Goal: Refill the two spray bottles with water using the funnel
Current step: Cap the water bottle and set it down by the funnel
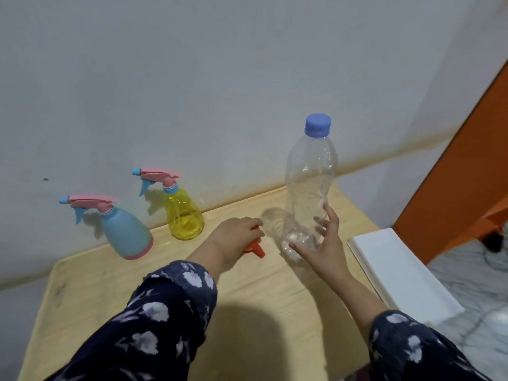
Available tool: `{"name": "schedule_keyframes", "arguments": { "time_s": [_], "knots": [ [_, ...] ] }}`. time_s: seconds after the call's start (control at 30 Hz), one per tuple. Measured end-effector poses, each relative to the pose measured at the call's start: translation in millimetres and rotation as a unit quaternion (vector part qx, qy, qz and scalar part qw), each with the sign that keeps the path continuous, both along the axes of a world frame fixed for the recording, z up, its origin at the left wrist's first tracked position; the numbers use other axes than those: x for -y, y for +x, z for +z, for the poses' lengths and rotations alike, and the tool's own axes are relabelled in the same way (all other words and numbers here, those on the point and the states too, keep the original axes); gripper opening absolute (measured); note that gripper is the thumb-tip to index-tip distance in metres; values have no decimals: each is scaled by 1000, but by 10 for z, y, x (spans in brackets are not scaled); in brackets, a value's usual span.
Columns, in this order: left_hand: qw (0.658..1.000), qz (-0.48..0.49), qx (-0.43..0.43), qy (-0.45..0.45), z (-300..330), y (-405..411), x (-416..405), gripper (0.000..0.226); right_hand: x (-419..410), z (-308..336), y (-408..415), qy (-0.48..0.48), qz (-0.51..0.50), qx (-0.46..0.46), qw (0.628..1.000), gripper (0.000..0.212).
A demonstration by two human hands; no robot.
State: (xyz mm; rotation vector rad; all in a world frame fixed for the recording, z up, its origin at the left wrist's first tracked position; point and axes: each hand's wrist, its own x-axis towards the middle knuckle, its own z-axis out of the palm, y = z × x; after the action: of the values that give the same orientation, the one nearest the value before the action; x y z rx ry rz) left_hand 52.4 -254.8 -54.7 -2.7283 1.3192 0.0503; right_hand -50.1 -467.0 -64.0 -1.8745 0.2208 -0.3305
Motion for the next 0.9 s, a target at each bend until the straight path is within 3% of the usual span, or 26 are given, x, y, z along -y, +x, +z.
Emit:
{"name": "schedule_keyframes", "arguments": {
  "time_s": [0.1,0.17,0.27,0.4,0.57,0.73,0.9],
  "knots": [
    [993,73,-53,-80,62,90,-65,60,2,58,64,-1,-33,5,999,109],
    [972,120,-93,-182,84,121,-58,64,15,122,149,7,-53,13,998,110],
    [912,196,-140,-332,77,146,58,64,93,239,309,15,-63,17,998,110],
    [837,279,-146,-447,57,198,349,68,289,343,555,16,-57,12,998,109],
    [769,343,-165,-514,-91,293,758,66,574,358,941,-3,-30,-2,1000,109],
    [737,381,-168,-532,-298,482,1200,62,905,264,1354,-28,20,-24,999,110],
    [729,375,-171,-547,-511,630,1446,53,1150,138,1731,-31,53,-20,998,110]
  ]
}}
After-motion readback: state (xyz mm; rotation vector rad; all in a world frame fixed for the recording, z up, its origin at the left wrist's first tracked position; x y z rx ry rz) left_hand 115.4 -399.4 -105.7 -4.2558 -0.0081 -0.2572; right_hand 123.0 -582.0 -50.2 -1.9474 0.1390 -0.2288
